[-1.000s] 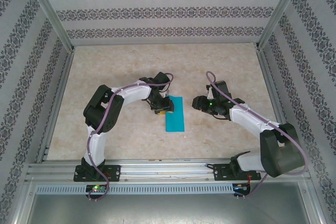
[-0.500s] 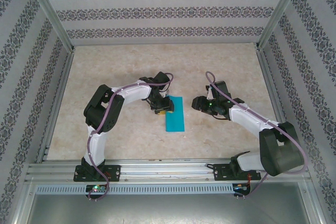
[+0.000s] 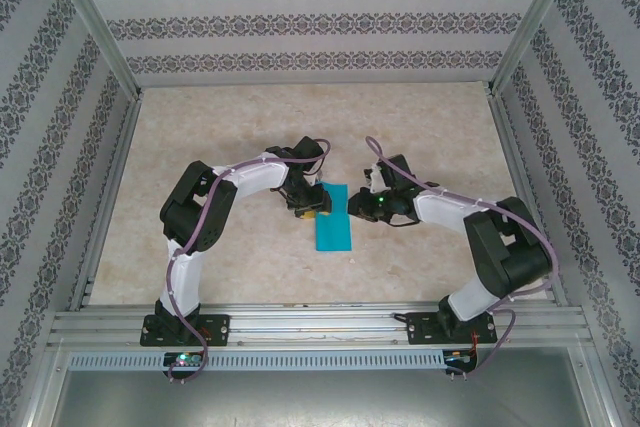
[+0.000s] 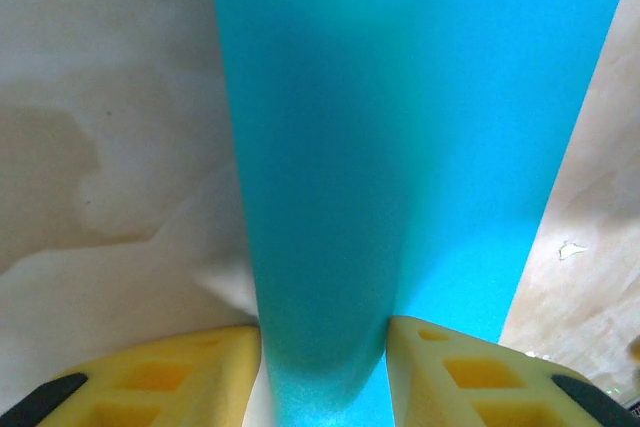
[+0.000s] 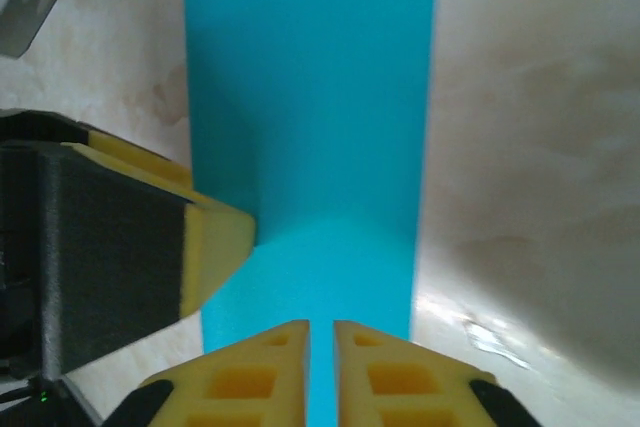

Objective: Fold a paper plane with a square sheet of paper (fold left side to right side)
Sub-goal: Hold the square sheet of paper at the center of the table.

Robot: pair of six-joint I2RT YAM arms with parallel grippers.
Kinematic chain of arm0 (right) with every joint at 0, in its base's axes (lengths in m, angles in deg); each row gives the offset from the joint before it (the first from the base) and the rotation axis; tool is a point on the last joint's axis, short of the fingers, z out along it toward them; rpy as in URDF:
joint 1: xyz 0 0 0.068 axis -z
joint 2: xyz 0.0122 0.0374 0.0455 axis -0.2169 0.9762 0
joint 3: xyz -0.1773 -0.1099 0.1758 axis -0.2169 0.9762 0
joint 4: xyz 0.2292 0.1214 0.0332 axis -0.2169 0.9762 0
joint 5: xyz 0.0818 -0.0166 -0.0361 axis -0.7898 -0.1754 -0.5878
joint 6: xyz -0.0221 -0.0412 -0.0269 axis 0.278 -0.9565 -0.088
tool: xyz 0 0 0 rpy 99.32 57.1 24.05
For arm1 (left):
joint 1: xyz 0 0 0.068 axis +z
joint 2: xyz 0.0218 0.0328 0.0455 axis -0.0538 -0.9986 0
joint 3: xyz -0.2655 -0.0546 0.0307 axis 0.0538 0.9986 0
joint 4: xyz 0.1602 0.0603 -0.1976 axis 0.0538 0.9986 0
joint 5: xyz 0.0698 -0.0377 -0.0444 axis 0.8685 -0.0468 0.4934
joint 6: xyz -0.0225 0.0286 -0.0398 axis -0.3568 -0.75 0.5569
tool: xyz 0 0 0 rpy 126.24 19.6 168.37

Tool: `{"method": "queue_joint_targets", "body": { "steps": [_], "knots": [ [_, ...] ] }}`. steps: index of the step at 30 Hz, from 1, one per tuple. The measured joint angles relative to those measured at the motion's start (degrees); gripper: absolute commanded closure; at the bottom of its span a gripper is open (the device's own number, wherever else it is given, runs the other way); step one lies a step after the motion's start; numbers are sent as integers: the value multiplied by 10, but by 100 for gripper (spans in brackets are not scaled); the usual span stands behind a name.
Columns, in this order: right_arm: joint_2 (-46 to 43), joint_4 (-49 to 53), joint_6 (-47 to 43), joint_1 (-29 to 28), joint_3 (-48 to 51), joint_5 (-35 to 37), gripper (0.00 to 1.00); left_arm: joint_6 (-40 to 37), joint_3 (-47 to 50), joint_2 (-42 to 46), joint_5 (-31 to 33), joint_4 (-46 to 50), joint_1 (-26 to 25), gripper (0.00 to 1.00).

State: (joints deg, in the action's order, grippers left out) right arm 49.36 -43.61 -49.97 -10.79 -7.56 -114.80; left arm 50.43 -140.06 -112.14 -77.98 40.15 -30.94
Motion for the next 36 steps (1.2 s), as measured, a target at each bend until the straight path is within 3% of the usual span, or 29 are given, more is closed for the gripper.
{"method": "queue_joint_targets", "body": {
  "steps": [25, 30, 36],
  "knots": [
    [81, 25, 9, -27, -33, 11, 100, -1, -2, 5, 2, 2, 0, 55],
    [82, 31, 9, -27, -37, 12, 100, -7, 25, 28, 8, -28, 0, 53],
    [84, 37, 9, -27, -41, 12, 100, -26, 70, 103, 66, -33, 9, 54]
  ]
}}
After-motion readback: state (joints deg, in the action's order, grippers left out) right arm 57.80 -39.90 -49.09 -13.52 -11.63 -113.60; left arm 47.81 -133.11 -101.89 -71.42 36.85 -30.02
